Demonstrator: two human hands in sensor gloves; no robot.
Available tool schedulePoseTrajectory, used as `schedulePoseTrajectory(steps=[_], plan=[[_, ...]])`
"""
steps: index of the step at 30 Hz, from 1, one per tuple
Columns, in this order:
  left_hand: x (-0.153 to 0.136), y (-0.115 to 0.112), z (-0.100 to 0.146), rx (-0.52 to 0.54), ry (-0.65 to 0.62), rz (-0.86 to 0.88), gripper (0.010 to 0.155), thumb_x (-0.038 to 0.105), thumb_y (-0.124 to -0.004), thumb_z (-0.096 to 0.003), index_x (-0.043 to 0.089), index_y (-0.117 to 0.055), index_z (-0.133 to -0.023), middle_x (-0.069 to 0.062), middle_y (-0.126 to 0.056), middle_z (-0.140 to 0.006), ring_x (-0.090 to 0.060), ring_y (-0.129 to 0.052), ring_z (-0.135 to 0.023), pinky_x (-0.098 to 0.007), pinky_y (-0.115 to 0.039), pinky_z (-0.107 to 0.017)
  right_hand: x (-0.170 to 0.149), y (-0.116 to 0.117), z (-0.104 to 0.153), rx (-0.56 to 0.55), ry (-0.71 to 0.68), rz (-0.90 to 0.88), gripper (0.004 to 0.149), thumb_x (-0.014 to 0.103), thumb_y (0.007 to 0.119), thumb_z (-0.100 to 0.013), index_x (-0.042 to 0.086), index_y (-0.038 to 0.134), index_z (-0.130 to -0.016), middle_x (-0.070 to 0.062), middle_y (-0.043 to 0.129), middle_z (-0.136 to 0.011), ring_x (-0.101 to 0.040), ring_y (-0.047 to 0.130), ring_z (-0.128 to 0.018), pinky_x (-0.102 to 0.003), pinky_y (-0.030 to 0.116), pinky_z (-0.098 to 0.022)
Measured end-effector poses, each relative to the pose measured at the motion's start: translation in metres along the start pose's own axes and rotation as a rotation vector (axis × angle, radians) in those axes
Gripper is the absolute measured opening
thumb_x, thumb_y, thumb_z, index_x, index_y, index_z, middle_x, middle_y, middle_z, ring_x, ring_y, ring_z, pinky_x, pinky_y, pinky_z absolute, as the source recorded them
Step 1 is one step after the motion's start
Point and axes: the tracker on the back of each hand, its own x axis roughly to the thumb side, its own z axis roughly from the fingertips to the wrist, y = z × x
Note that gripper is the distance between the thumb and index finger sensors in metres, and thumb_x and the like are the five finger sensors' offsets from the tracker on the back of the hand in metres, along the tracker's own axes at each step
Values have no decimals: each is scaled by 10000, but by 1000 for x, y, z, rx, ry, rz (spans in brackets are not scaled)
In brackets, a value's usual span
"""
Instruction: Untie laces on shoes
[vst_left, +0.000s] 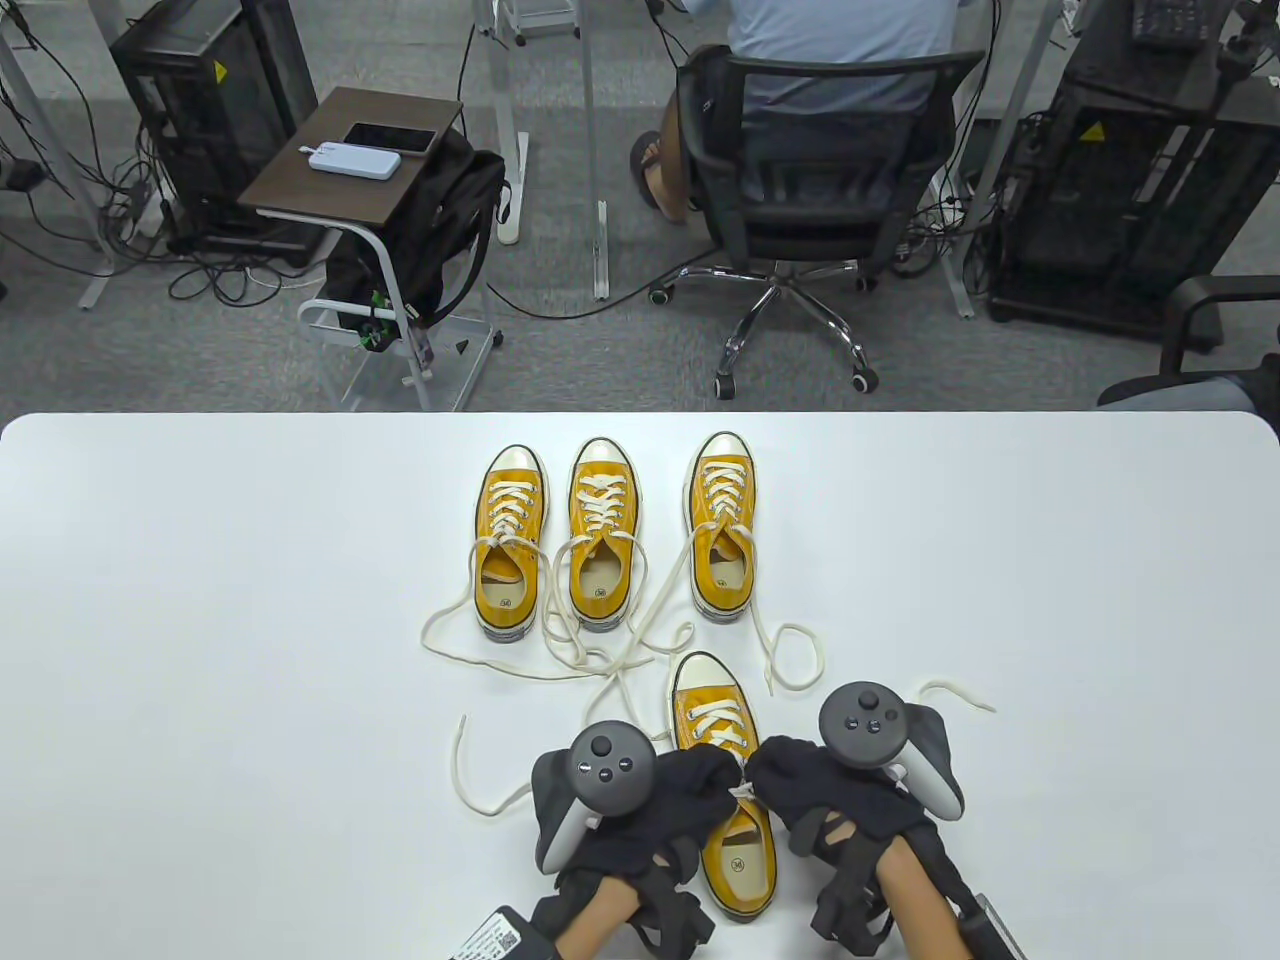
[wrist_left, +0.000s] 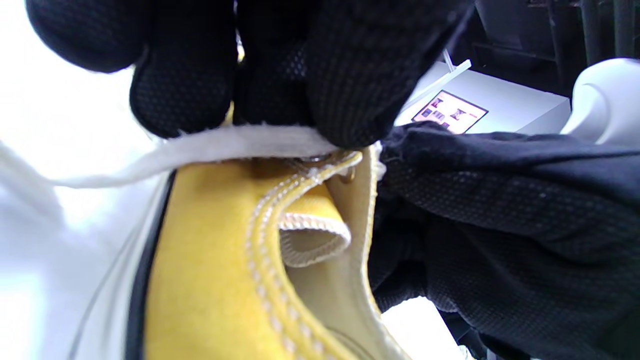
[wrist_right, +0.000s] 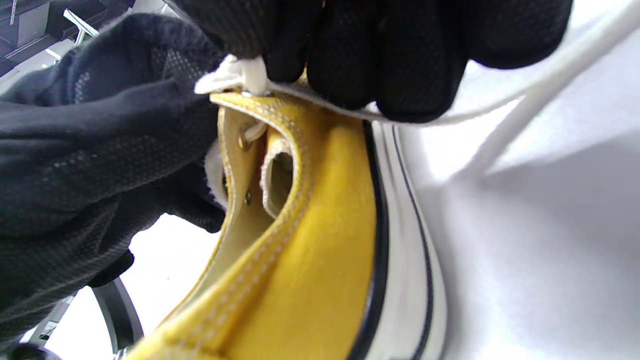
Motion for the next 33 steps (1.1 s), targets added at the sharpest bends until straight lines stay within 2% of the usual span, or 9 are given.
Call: schedulePoseTrajectory(steps=[5, 7, 9, 13, 18, 25, 29, 31, 33], plan=[[-2, 1, 1, 18, -8, 8, 391, 350, -872, -434, 342, -888, -824, 8, -1005, -707, -307, -996, -602, -496, -830, -454, 2, -4, 2, -97, -40, 58, 388, 330, 741, -476, 162, 766, -824, -240, 824, -822, -460, 873, -642, -651, 673, -520], [-3, 1, 1, 20, -3, 8, 388, 343, -873, -434, 345, -890, -822, 4, -1001, -712, -311, -994, -603, -496, -830, -454, 2, -5, 4, -86, -53, 43, 518, 409, 732, -475, 160, 731, -929, -251, 800, -864, -465, 853, -670, -656, 659, -538], [-3, 1, 1, 29, -12, 3, 387, 344, -876, -432, 345, -894, -818, 1, -1004, -706, -309, -996, -596, -494, -831, -452, 4, -4, 2, -77, -108, -8, 582, 386, 818, -450, 148, 713, -970, -263, 795, -864, -467, 850, -667, -660, 654, -540], [-5, 1, 1, 43, -20, 17, 385, 348, -877, -433, 351, -891, -818, -5, -1004, -708, -312, -998, -593, -497, -833, -452, 8, -9, 4, -207, -114, 170, 392, 340, 903, -393, 185, 888, -753, -150, 934, -720, -388, 953, -550, -617, 742, -491], [-11, 3, 1, 28, 3, 67, 384, 345, -871, -436, 359, -887, -819, 1, -1005, -720, -307, -1003, -602, -492, -841, -450, 5, -5, 1, -75, -135, 127, 369, 316, 835, -446, 182, 816, -790, -174, 879, -786, -405, 922, -613, -629, 713, -526], [-10, 3, 4, 51, -11, 51, 401, 352, -874, -442, 350, -870, -843, -32, -978, -768, -368, -985, -627, -519, -818, -456, 3, -1, -2, -104, -128, 129, 383, 368, 814, -459, 178, 753, -785, -161, 880, -772, -405, 938, -606, -624, 729, -513], [-1, -1, 6, 63, -66, -75, 554, 373, -892, -430, 414, -792, -974, -41, -950, -804, -350, -974, -625, -516, -808, -473, 5, -1, -1, -108, -134, 152, 389, 349, 841, -450, 170, 768, -786, -167, 888, -771, -409, 944, -604, -626, 730, -513], [0, 2, 8, 173, -96, -83, 404, 361, -884, -429, 360, -935, -829, -14, -1002, -736, -338, -996, -596, -515, -823, -457, 7, -1, 1, -138, -150, 201, 380, 339, 860, -442, 182, 781, -779, -150, 905, -768, -397, 957, -602, -615, 744, -513], [-2, 2, 7, 138, -75, -71, 383, 368, -889, -424, 349, -950, -801, -14, -1024, -717, -335, -1018, -590, -510, -839, -438, 9, -1, 1, -167, -161, 209, 384, 336, 881, -424, 184, 799, -767, -152, 941, -721, -366, 997, -539, -592, 786, -476]])
